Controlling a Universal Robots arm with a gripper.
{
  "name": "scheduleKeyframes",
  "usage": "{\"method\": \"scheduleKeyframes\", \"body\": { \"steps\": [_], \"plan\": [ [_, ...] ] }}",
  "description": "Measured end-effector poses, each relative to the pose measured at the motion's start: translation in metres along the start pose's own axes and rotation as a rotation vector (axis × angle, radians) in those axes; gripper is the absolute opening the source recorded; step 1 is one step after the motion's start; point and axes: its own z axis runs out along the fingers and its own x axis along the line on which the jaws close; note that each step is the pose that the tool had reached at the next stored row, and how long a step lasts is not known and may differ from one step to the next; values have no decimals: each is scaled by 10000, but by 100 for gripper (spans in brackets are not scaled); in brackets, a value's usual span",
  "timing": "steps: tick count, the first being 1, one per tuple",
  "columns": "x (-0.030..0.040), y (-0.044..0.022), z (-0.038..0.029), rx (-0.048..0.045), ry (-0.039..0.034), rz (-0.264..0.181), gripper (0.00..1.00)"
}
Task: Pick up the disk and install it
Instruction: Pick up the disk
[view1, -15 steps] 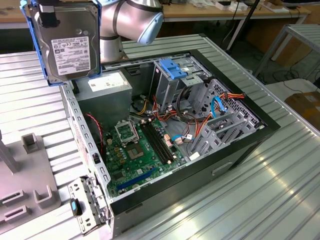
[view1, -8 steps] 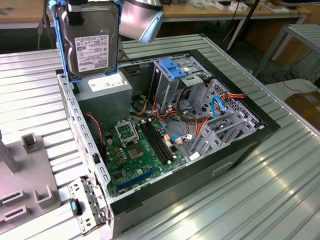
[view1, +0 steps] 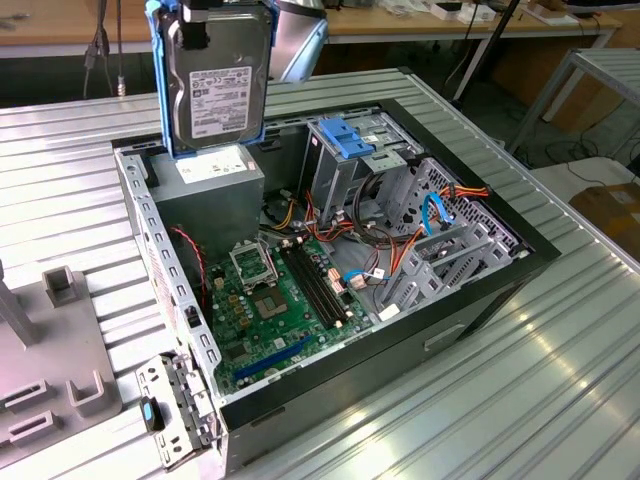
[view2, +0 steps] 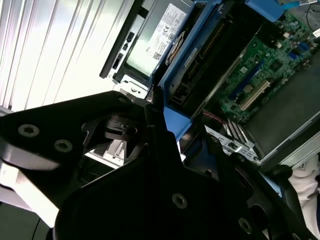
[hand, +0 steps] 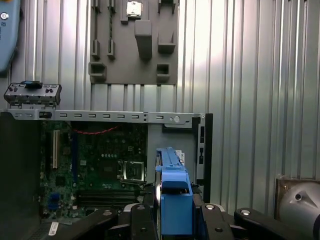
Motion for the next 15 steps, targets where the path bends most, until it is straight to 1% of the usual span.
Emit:
{"method": "scheduleKeyframes", "body": {
  "steps": [3,7,8,9,13,15],
  "plan": [
    [5,-158,-4,0,0,0,37],
    [9,-300,-8,0,0,1,37],
    [11,-358,-9,0,0,1,37],
    [12,-398,-10,0,1,0,37],
    [16,-535,-14,-1,0,0,37],
    [17,-589,-15,0,-1,1,37]
  ]
}}
